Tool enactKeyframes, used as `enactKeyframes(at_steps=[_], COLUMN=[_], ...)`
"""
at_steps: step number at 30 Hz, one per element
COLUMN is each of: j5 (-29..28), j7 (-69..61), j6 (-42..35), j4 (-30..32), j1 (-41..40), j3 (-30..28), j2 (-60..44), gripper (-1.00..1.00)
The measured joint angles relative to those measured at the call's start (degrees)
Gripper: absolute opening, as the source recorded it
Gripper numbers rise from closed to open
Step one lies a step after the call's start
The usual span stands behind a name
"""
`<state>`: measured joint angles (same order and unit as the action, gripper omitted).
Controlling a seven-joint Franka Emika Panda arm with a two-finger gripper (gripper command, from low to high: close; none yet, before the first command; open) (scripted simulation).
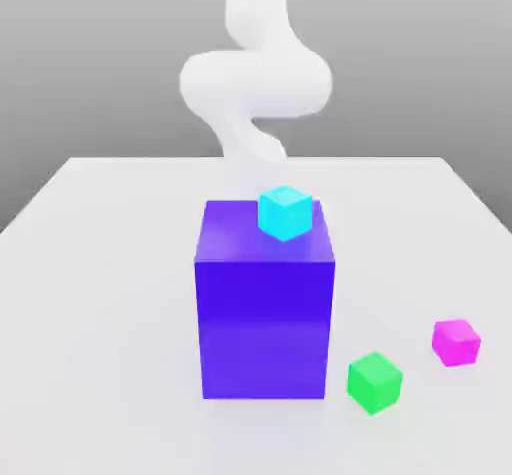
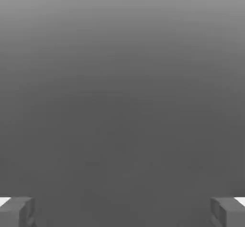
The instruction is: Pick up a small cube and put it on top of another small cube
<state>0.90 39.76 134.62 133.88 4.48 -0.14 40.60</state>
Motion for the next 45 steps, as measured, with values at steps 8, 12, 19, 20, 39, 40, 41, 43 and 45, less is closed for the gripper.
enactKeyframes(at_steps=[8, 12, 19, 20, 39, 40, 41, 43, 45], j5=[2.81, 3.81, 1.68, 0.53, -7.52, -6.61, -5.64, -3.62, -2.24], j7=[-19.61, -28.93, -42.46, -43.79, -44.59, -45.28, -45.98, -45.82, -43.02], j6=[9.17, 13.66, 21.64, 22.78, 31.85, 30.27, 28.69, 25.89, 23.77], j4=[6.78, 10.1, 15.96, 16.8, 17.92, 18.32, 18.74, 19.43, 19.96], j1=[13.67, 19.3, 27.97, 29.3, 33.99, 33.59, 33.26, 32.25, 29.68], j3=[0.94, 2.7, 7.8, 8.25, 5.79, 6.39, 6.93, 6.45, 4.19], j2=[-17.0, -25.31, -39.82, -41.9, -55.49, -53.5, -51.47, -47.94, -45.25], gripper=[0.0, 0.0, 0.0, 0.0, -1.0, -1.0, -1.0, -1.0, -1.0])
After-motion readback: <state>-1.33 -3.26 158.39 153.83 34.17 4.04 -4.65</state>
